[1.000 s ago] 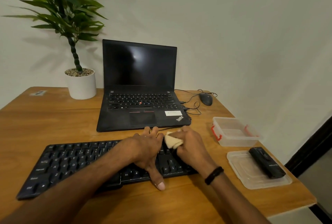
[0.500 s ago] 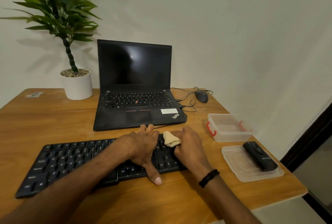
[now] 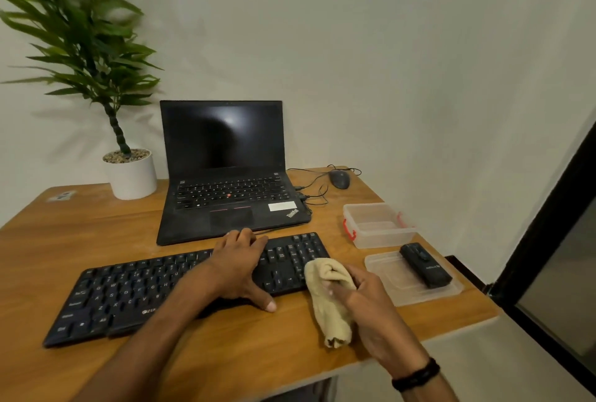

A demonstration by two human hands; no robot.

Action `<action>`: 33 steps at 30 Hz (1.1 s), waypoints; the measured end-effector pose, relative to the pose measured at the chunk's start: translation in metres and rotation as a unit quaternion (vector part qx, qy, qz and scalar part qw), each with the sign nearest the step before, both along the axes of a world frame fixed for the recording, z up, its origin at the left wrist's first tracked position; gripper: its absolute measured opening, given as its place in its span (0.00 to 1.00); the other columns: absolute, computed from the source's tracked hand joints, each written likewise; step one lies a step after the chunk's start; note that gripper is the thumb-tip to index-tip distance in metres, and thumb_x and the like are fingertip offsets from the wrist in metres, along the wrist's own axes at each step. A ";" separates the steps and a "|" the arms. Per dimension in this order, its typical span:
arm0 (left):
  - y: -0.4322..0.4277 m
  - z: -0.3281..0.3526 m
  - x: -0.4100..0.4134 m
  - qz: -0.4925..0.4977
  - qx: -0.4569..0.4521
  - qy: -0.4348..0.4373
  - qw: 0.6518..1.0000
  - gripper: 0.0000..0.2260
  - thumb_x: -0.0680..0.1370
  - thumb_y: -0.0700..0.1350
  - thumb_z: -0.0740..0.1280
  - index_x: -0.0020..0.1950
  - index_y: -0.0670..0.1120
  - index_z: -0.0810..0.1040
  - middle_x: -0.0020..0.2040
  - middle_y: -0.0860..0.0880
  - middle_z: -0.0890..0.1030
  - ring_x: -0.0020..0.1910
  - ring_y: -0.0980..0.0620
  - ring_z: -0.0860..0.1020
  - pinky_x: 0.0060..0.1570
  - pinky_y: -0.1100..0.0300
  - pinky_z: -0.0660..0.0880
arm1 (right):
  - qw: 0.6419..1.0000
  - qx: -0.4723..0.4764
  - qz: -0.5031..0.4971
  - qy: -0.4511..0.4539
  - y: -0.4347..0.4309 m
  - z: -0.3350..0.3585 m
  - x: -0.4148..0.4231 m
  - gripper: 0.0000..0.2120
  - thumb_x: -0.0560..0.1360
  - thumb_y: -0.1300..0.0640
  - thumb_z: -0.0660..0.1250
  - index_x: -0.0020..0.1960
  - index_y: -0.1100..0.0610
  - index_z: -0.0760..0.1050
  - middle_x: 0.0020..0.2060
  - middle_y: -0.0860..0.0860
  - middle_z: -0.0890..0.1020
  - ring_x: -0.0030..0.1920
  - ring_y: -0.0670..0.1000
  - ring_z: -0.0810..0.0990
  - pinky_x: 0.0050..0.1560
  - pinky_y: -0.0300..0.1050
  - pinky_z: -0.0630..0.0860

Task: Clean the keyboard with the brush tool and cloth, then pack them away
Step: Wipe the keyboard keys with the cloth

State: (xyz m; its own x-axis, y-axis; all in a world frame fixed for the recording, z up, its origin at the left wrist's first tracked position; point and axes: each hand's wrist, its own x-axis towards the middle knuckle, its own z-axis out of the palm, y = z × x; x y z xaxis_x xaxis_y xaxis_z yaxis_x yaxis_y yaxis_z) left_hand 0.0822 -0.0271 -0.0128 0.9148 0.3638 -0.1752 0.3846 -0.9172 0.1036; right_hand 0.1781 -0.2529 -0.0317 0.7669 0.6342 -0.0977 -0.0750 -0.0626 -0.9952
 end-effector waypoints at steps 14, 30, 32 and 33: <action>-0.128 -0.041 0.023 0.031 -0.284 -0.378 0.881 0.13 0.80 0.52 0.70 0.65 0.59 0.78 0.57 0.59 0.78 0.50 0.63 0.79 0.52 0.61 0.80 | 0.983 0.114 -0.034 0.143 -0.041 0.008 -0.007 0.10 0.74 0.68 0.69 0.56 0.65 0.78 0.46 0.61 0.86 0.45 0.58 0.86 0.43 0.51 0.82; -0.159 -0.025 0.069 0.088 -0.329 -0.423 0.840 0.06 0.80 0.53 0.71 0.49 0.52 0.84 0.42 0.54 0.83 0.40 0.58 0.81 0.39 0.62 0.78 | 0.990 -0.004 -0.141 -0.007 -0.075 0.011 0.024 0.11 0.73 0.56 0.74 0.53 0.54 0.77 0.44 0.53 0.86 0.42 0.52 0.86 0.36 0.46 0.82; -0.162 -0.022 0.078 0.083 -0.312 -0.419 0.849 0.07 0.81 0.52 0.70 0.51 0.51 0.84 0.43 0.55 0.83 0.42 0.59 0.80 0.40 0.63 0.77 | 0.986 -0.017 -0.165 -0.032 -0.077 0.008 0.033 0.12 0.72 0.54 0.75 0.54 0.52 0.77 0.44 0.52 0.86 0.43 0.51 0.86 0.40 0.50 0.84; -0.164 -0.021 0.083 0.083 -0.306 -0.418 0.851 0.07 0.81 0.52 0.69 0.52 0.50 0.84 0.44 0.55 0.83 0.42 0.59 0.80 0.40 0.65 0.75 | 0.984 -0.026 -0.171 -0.039 -0.076 0.005 0.036 0.12 0.73 0.53 0.75 0.54 0.51 0.77 0.44 0.51 0.86 0.43 0.51 0.86 0.42 0.53 0.84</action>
State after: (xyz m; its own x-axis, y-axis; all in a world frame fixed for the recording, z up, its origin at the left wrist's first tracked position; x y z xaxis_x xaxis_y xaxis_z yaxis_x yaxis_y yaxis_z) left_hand 0.1649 -0.1907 -0.0337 0.7580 0.5746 0.3088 0.0606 -0.5333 0.8437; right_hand 0.2140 -0.3288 -0.0269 0.9410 0.3338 -0.0554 -0.0237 -0.0983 -0.9949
